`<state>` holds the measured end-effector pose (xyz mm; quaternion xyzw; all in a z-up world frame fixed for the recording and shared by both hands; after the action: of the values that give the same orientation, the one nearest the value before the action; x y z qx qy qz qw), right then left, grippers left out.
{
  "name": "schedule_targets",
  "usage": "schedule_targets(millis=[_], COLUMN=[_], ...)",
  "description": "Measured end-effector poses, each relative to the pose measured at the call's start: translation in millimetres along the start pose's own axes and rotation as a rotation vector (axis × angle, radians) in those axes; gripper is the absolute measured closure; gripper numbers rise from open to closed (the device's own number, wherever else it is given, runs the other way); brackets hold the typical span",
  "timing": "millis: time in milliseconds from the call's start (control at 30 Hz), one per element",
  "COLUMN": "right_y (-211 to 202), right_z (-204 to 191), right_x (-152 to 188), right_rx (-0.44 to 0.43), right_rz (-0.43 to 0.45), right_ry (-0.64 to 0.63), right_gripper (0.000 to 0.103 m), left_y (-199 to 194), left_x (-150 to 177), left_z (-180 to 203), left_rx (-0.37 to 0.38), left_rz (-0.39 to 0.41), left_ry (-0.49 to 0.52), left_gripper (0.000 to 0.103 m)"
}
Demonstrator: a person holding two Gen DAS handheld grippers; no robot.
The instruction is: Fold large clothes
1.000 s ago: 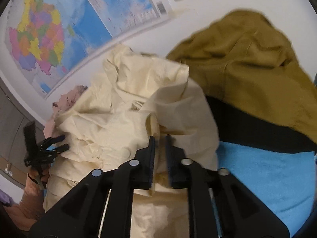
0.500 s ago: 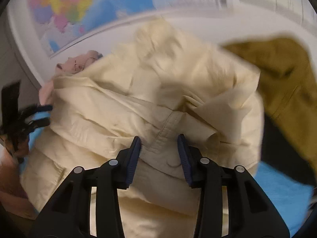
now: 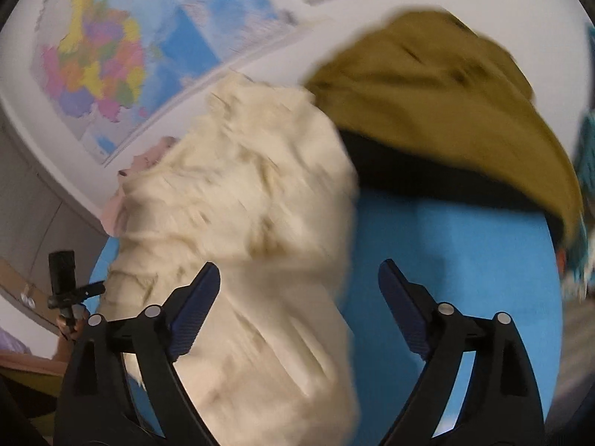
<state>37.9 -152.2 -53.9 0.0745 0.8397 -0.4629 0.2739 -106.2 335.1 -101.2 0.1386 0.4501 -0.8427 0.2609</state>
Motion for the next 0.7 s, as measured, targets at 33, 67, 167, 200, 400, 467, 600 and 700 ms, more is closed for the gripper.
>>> schedule_targets(millis=[33, 67, 167, 200, 400, 467, 600, 700], right_y=[-4.5, -8.0, -13.1, -14.5, 2.0, 3.4, -2.5, -27.4], right_z=[7.7, 13.1, 19.6, 18.1, -7.1, -18.4, -32.6, -50.3], right_x=[9.6, 19.2, 47.8, 55.3, 88.6, 91.5, 94.7, 94.0], right_rx=[-0.011, -0.029, -0.078, -0.099, -0.214, -0.243, -0.286, -0.347], right_rz=[-0.011, -0.017, -0.049, -0.058, -0.131, -0.117, -0.096, -0.031], right_ry=[0.016, 0.037, 0.070, 0.070, 0.025, -0.005, 0.000, -0.020], right_gripper=[0.015, 0.012, 0.011, 0.011, 0.011, 0.042, 0.082, 0.085], left_y=[-2.2, -4.4, -4.7, -4.5, 4.5, 7.4, 8.2, -7.2], left_x=[6.6, 12.0, 26.9, 30.0, 48.4, 49.5, 46.5, 42.0], left_z=[1.8, 4.5, 15.3, 18.0, 42.4, 46.7, 41.2, 42.5], left_rx=[0.005, 0.023, 0.071, 0.071, 0.115, 0.117, 0.081, 0.092], left_rz=[0.017, 0.022, -0.004, -0.011, -0.029, -0.007, 0.008, 0.037], left_ry=[0.000, 0.003, 0.002, 0.009, 0.044, 0.041, -0.017, -0.028], left_gripper=[0.012, 0.010, 0.009, 0.008, 0.007, 0.007, 0.069, 0.078])
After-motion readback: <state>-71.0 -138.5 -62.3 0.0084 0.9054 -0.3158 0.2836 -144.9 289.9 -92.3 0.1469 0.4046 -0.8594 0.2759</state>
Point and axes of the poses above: each gripper's, at about its wrist camera, not at the fingertips, and y roughly the way its jaws point, z to its right, x to its underside, the point moved 5 cm from there along y, roughly the way its jaws point, and after that the axes turned 4 degrees about x, right-handed, at the moved point
